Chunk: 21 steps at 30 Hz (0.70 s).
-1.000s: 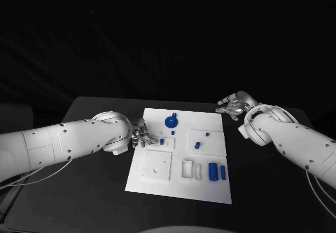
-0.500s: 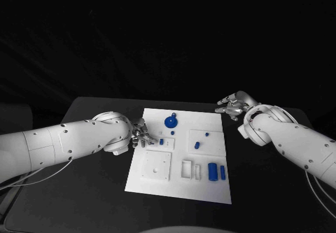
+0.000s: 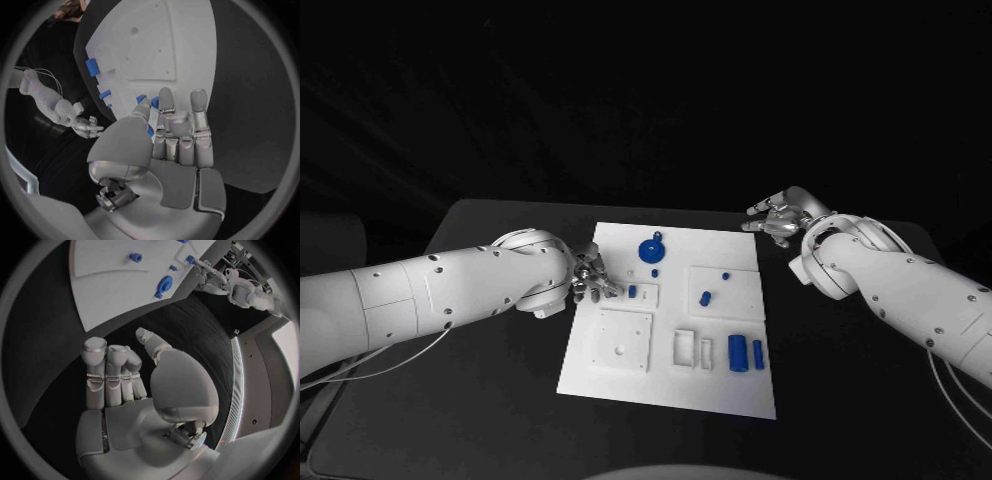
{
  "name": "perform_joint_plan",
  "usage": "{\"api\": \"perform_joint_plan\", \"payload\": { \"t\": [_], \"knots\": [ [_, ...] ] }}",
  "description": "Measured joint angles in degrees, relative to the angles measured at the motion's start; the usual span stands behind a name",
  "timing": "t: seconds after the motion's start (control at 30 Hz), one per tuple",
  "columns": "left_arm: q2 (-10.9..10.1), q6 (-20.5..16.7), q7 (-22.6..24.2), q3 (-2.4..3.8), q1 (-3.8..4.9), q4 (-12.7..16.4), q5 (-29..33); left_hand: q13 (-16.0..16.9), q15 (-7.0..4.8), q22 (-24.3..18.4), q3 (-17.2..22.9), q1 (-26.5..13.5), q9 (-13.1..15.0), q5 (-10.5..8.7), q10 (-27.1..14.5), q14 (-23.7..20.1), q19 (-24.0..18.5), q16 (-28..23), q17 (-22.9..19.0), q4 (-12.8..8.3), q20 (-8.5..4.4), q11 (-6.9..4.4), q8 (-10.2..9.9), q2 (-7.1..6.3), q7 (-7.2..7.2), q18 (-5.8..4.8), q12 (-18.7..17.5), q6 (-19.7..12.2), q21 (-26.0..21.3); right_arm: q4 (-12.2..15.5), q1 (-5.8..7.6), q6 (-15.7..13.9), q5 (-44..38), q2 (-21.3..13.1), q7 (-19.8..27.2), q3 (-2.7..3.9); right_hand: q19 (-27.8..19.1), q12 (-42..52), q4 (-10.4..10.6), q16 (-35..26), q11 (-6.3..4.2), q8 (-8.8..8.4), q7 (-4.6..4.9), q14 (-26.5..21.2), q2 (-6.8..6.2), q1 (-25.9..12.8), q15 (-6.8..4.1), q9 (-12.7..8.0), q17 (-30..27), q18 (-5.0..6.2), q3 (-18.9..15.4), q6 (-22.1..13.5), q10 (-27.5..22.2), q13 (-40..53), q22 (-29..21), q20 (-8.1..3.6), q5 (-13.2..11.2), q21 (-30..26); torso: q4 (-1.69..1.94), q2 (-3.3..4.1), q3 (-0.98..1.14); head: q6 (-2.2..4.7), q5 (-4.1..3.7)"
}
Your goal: Assemble the parts on the task board
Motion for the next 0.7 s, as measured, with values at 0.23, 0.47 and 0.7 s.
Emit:
{"api": "perform_joint_plan", "payload": {
  "t": [0.23, 0.47, 0.7],
  "knots": [
    [0.2, -0.3, -0.4, -0.01, -0.33, -0.1, -0.6, 0.1, 0.00, 0.0, 1.7, -0.9, 6.2, 2.29, 0.0, 0.0, 0.0, 0.2, 0.4, 2.3, 0.00, 0.00, 1.6, -3.32, -1.01, 0.00, 0.0, -0.2, 0.6, 0.0, -0.01, 0.0, 0.0, 0.0, 0.0, 0.00, 0.0, 0.0, 0.0, 0.0, 0.00, 0.00, 0.00, 0.0, 0.00, 0.0, 0.00, 0.0, 0.0, 0.00, 0.0, 0.0, 0.0, 0.0, 0.0, 0.00, 0.0, 0.0, 0.00, 0.00, -0.01, 0.05, -0.04],
    [0.3, -0.6, -0.9, -0.08, -0.57, 0.0, -1.2, 0.8, 0.00, 0.0, 2.8, -0.7, 15.6, 3.31, 0.2, 0.0, -0.2, 0.4, 0.7, 4.0, -0.22, -0.20, 2.3, -4.73, -2.21, 0.01, 0.6, -1.5, 1.1, 0.0, -0.02, 0.0, 0.0, 0.0, 0.0, 0.00, 0.0, 0.0, 0.0, 0.0, 0.01, 0.00, 0.15, 0.0, 0.00, 0.0, 0.00, 0.0, 0.0, 0.00, 0.0, 0.1, 0.0, 0.0, 0.0, 0.00, 0.0, 0.0, 0.03, 0.00, -0.02, 0.07, 0.00],
    [0.4, -0.7, -1.3, -0.16, -0.74, 0.1, -1.7, 1.1, -0.14, 0.0, 3.1, -0.4, 22.6, 7.54, -0.2, -0.1, -0.4, 0.7, 0.8, 4.2, -0.43, -0.63, 3.4, -4.97, -2.84, 0.00, 0.8, -2.3, 1.1, 0.0, -0.05, 0.0, 0.0, 0.0, 0.0, 0.00, 0.0, 0.0, 0.0, 0.0, 0.01, 0.00, 0.15, 0.0, 0.00, 0.0, 0.00, 0.0, 0.1, 0.00, 0.0, 0.1, 0.0, 0.0, 0.0, 0.00, 0.0, 0.0, 0.03, -0.01, -0.02, 0.01, 0.02]
  ]
}}
